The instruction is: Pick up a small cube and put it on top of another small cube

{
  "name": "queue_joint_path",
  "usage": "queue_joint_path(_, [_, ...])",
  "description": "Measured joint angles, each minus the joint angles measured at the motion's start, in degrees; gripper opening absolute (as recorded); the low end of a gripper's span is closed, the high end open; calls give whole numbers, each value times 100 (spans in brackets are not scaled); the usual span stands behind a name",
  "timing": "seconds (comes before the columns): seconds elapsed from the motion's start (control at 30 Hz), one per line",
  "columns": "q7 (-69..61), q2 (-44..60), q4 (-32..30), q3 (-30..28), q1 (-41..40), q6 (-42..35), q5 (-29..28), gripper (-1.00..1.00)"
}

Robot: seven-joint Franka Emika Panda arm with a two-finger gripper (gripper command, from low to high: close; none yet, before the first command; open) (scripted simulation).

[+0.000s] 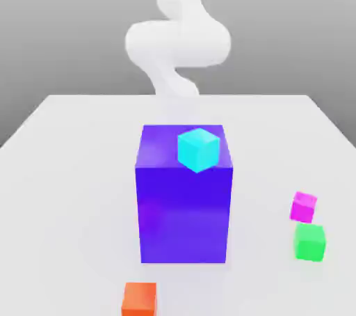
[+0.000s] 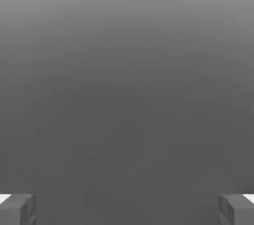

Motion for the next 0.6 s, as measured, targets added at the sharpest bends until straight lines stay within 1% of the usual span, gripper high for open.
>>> queue_joint_path(0.57, [-784,3624,-2175,1870,1800,2375,-293,0])
queue_joint_path(0.6, [-820,3834,-2300,1974,2025,2511,-323,0])
